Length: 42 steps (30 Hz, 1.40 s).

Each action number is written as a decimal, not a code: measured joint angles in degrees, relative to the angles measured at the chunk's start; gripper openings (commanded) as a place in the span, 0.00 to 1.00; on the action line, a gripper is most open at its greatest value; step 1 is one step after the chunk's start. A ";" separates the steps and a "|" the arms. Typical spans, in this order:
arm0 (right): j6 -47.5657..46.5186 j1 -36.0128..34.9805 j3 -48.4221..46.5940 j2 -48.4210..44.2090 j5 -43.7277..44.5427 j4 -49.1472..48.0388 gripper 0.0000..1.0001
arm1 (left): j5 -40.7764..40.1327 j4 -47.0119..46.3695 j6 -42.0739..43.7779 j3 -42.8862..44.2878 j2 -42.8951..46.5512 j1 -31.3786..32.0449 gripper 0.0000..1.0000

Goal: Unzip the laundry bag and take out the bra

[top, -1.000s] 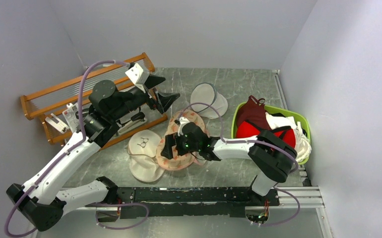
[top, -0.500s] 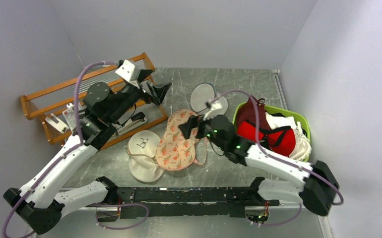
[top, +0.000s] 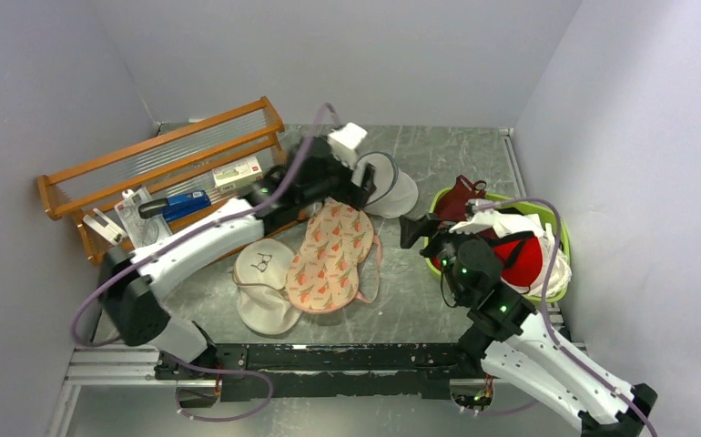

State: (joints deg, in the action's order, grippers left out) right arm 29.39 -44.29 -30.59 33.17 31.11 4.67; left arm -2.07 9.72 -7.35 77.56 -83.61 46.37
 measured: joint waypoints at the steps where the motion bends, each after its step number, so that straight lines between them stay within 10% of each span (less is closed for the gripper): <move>1: -0.11 0.02 0.00 -1.53 1.05 0.72 1.00 | -2.71 1.70 0.00 1.40 -2.97 2.27 0.98; 17: -1.36 0.09 -0.04 -16.59 9.55 11.52 1.00 | -16.44 17.49 -6.64 12.74 -36.13 7.30 0.93; 21: -1.03 0.09 -0.04 -18.21 10.05 13.73 1.00 | -19.30 18.53 -6.91 14.97 -40.13 7.76 0.76; 31: 0.07 0.09 -0.02 -18.71 9.33 15.45 1.00 | -20.06 18.45 -5.25 14.78 -38.82 7.87 0.08; 42: 0.22 0.09 -0.04 -10.82 7.32 15.32 1.00 | -12.55 7.72 3.32 1.14 -13.94 8.07 0.07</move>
State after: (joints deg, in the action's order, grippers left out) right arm 29.61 -44.21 -30.63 22.35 38.44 19.99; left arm -14.61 17.43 -4.03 78.70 -97.56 54.43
